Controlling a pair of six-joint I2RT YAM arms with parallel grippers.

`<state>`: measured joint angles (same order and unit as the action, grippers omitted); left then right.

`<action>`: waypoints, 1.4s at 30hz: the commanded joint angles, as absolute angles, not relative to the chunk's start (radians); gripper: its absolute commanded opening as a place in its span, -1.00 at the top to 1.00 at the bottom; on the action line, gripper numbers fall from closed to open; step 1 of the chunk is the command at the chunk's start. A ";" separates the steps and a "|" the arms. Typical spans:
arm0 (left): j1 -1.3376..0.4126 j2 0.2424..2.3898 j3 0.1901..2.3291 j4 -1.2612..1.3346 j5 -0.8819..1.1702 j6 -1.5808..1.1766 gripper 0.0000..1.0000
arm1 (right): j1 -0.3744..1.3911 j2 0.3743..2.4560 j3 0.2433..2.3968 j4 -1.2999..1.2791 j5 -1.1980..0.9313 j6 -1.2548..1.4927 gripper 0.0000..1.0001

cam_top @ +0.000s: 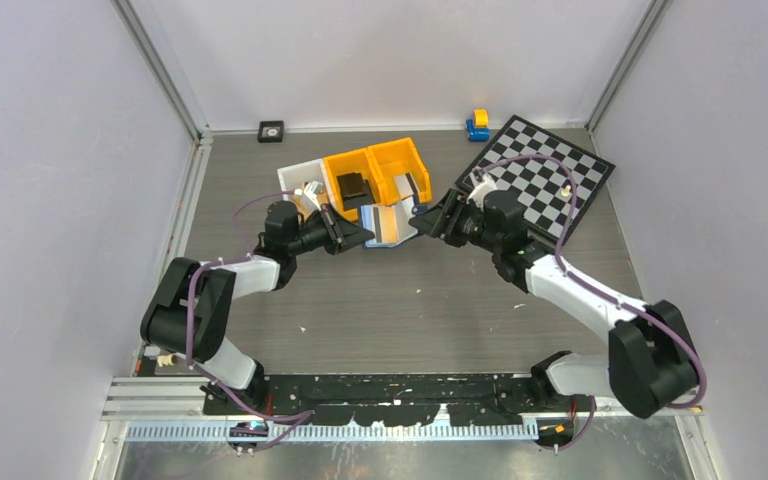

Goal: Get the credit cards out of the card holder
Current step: Remove the credit card from the card holder.

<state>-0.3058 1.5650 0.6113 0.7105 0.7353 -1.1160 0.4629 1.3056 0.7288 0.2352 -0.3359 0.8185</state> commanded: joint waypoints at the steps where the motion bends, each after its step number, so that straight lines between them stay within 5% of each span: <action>1: -0.307 1.547 0.628 0.707 0.721 -1.085 1.00 | 0.468 1.168 0.706 0.262 -0.235 0.755 -0.28; 9: -0.313 1.575 0.624 0.704 0.700 -1.076 1.00 | 0.514 1.139 0.661 0.524 -0.443 0.760 0.25; 14: -0.339 1.595 0.638 0.703 0.697 -1.069 1.00 | 0.562 1.239 0.733 0.431 -0.439 0.730 0.92; 16: -0.342 1.593 0.638 0.703 0.698 -1.069 1.00 | 0.562 1.289 0.778 0.333 -0.393 0.719 0.99; 22: -0.342 1.558 0.634 0.711 0.706 -1.072 1.00 | 0.537 1.447 0.847 0.250 -0.399 0.761 0.99; 27: -0.342 1.538 0.628 0.728 0.712 -1.083 1.00 | 0.488 1.494 0.840 0.274 -0.440 0.822 0.45; 34: -0.342 1.561 0.593 0.987 0.758 -1.202 1.00 | 0.452 1.522 0.827 0.318 -0.484 0.883 0.02; 42: -0.342 1.582 0.595 1.067 0.783 -1.248 1.00 | 0.447 1.535 0.815 0.380 -0.529 0.929 -0.06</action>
<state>-0.3405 1.5883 0.5873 0.9150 0.7372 -1.2064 0.4492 1.5146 0.8120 0.3119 -0.4850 0.8921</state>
